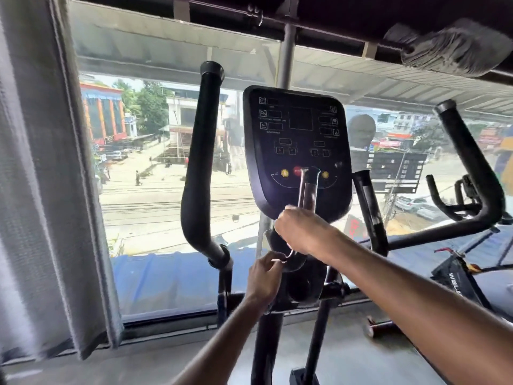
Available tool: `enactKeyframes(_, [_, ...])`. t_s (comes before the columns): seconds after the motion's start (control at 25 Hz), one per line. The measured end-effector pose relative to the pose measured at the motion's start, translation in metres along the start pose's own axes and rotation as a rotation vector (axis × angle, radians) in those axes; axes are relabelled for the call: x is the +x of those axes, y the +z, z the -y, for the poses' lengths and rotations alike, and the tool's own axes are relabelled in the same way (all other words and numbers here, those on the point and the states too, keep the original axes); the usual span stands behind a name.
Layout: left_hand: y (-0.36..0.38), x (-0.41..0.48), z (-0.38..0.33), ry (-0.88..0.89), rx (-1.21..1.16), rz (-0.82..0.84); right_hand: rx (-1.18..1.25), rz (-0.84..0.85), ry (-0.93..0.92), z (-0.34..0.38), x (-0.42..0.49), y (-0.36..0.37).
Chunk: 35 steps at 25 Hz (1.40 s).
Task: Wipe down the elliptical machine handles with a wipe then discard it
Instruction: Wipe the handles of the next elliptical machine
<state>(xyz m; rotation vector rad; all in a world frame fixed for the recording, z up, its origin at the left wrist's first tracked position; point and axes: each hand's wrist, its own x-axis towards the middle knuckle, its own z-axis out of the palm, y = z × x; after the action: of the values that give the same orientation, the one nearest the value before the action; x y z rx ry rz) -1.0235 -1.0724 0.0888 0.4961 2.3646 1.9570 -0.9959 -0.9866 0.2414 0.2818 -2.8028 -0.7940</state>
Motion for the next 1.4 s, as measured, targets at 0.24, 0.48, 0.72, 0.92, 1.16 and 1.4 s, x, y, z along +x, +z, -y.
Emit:
enactKeyframes(0.24, [-0.006, 0.018, 0.020, -0.198, -0.164, -0.015, -0.052, 0.106, 0.025, 0.029, 0.000, 0.007])
enactKeyframes(0.48, [-0.008, 0.034, 0.041, -0.227, -0.092, 0.021, -0.009, 0.152, 0.129, 0.055, 0.010, 0.029])
enactKeyframes(0.72, [-0.019, 0.061, 0.076, -0.249, -0.087, 0.044, 0.041, 0.118, 0.231, 0.067, 0.034, 0.065])
enactKeyframes(0.92, [-0.016, 0.069, 0.108, -0.255, -0.154, 0.029, 0.090, 0.134, 0.244, 0.084, 0.062, 0.098])
enactKeyframes(1.16, [-0.026, 0.071, 0.111, -0.245, -0.350, 0.030, 0.314, 0.019, 0.277, 0.104, 0.061, 0.103])
enactKeyframes(1.4, [-0.056, 0.039, 0.071, -0.330, -0.662, 0.130, 0.777, -0.438, 0.534, 0.110, 0.012, 0.095])
